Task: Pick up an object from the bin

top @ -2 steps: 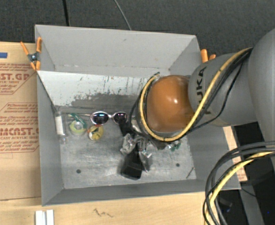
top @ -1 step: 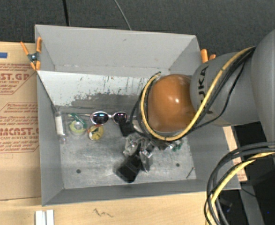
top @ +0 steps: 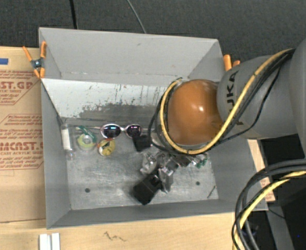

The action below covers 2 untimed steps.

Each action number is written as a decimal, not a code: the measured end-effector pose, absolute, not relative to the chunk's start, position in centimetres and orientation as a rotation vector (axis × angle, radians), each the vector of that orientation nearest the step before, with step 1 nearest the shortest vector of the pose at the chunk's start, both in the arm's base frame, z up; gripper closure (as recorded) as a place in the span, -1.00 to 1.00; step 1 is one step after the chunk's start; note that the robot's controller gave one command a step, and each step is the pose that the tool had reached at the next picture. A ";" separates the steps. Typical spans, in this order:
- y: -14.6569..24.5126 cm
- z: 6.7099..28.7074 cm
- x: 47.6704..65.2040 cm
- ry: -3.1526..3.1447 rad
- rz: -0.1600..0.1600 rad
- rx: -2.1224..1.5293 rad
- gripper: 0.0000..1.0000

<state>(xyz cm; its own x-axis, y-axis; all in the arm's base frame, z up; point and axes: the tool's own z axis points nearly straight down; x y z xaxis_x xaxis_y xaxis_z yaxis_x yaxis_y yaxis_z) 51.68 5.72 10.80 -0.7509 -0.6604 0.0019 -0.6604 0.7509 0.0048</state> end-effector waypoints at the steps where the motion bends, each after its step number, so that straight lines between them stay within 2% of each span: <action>1: 5.8 12.2 51.9 -2.938 -0.002 1.108 1.00; 2: 5.9 12.8 52.0 -2.942 -0.002 1.110 1.00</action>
Offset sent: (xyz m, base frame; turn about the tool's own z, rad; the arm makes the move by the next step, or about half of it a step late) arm -0.0001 0.0000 0.0336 0.0000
